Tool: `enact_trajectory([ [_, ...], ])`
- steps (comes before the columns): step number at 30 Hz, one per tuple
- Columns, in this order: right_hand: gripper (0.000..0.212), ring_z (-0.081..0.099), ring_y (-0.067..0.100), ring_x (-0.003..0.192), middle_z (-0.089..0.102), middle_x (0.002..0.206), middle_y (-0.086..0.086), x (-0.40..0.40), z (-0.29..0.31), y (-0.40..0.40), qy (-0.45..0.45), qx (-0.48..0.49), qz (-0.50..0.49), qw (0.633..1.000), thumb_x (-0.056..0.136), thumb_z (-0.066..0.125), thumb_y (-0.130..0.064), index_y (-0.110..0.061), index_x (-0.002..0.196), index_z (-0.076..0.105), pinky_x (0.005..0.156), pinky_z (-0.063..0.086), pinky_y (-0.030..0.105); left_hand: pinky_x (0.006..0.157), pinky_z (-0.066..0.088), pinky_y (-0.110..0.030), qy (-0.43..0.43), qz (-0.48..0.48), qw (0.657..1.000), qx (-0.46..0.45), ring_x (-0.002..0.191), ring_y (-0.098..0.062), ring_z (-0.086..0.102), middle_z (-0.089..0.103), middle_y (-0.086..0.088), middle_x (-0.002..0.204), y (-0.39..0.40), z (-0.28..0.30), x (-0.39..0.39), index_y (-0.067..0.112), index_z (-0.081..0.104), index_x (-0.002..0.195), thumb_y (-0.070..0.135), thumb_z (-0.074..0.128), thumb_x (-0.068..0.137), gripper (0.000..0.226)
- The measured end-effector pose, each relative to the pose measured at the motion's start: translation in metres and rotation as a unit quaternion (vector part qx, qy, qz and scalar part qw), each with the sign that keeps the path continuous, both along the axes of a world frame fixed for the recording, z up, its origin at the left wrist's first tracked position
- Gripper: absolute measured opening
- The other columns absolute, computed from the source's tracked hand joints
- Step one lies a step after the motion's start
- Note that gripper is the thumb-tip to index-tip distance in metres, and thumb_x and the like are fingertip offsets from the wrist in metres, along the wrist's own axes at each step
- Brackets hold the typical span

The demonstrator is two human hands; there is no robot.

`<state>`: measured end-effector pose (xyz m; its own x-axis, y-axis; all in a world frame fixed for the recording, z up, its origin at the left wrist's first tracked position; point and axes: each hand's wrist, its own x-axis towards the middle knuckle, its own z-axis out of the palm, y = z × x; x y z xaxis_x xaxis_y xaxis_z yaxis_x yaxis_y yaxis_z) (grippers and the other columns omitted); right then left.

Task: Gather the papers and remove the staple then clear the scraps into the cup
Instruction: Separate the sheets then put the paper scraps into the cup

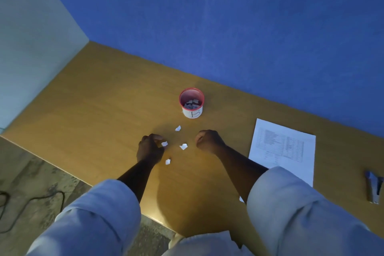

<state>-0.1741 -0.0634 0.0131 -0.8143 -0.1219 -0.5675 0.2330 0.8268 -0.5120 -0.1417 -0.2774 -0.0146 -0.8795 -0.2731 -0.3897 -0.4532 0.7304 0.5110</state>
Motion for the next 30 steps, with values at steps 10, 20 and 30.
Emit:
enact_trajectory([
  [10,0.03,0.066,0.023,0.103,0.07,0.113,0.006,-0.004,-0.022,-0.043,0.04,0.057,0.027,0.997,0.085,0.07,-0.021,-0.009,0.112,0.069,0.086,0.054,0.029,0.082,0.051,-0.028,0.014,0.001,0.999,0.032,0.102,-0.019,0.065,0.065,-0.003,0.118,-0.006,-0.011,-0.009,0.017,0.069,0.113,0.021,0.08,0.081,0.035],
  [20,0.028,0.069,0.02,0.098,0.072,0.106,0.003,-0.005,-0.034,-0.046,0.096,0.084,0.096,0.987,0.086,0.07,-0.027,-0.01,0.109,0.07,0.083,0.054,0.027,0.079,0.055,-0.03,0.006,-0.036,0.999,0.032,0.093,-0.014,0.067,0.073,0.0,0.106,-0.009,-0.017,-0.011,0.02,0.074,0.099,0.026,0.075,0.085,0.015],
  [30,0.011,0.058,0.007,0.071,0.07,0.092,0.0,-0.028,0.009,-0.027,0.322,-0.11,0.104,0.934,0.085,0.067,-0.017,-0.012,0.095,0.07,0.062,0.046,0.019,0.077,0.057,-0.03,0.158,-0.059,0.98,0.105,0.087,-0.01,0.067,0.071,0.009,0.093,-0.001,0.022,-0.055,0.019,0.071,0.097,0.024,0.069,0.091,0.008],
])
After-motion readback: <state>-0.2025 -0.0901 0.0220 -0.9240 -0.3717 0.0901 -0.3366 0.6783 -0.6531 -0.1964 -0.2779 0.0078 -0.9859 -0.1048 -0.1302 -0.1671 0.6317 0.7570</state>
